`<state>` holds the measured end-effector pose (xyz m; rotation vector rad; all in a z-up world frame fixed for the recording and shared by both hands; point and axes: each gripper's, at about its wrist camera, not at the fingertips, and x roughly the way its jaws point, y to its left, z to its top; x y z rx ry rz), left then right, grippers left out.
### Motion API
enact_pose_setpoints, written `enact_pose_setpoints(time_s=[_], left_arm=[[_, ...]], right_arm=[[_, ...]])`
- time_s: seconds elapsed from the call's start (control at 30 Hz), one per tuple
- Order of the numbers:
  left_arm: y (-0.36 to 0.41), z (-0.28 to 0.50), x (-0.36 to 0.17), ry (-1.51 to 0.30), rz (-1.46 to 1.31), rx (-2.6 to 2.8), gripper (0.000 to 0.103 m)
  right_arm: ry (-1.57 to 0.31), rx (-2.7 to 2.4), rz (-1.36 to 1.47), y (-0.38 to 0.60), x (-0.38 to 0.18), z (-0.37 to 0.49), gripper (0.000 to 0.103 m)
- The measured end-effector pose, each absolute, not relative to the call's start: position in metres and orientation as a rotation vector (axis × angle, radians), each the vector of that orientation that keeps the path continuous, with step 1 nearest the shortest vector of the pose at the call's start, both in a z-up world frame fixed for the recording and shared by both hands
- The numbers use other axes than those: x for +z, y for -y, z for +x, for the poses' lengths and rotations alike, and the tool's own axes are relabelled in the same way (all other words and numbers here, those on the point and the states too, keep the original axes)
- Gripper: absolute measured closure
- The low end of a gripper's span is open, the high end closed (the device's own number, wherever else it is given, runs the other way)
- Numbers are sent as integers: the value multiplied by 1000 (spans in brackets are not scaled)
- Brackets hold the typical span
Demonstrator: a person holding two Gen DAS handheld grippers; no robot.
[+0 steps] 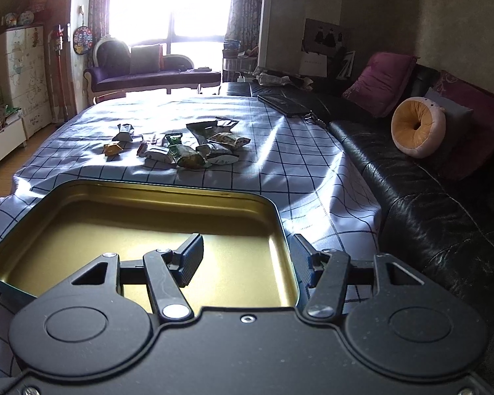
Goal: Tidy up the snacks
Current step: 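Move both tools forward over the tray toward the snack pile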
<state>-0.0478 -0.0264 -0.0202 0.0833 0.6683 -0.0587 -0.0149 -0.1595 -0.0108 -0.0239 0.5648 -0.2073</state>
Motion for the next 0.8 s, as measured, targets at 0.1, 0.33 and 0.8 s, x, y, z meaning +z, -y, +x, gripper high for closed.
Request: enact_pose_setpoints(time_s=[0.1, 0.33, 0.8], left_arm=[[21, -43, -25, -704, 52, -62, 16], [15, -38, -30, -743, 35, -51, 16], [12, -20, -7, -679, 4, -128, 26]], right_arm=[[-580, -203, -14, 162, -13, -13, 42], [-626, -165, 8, 163, -16, -11, 42], [-590, -90, 34, 169, -3, -9, 42]])
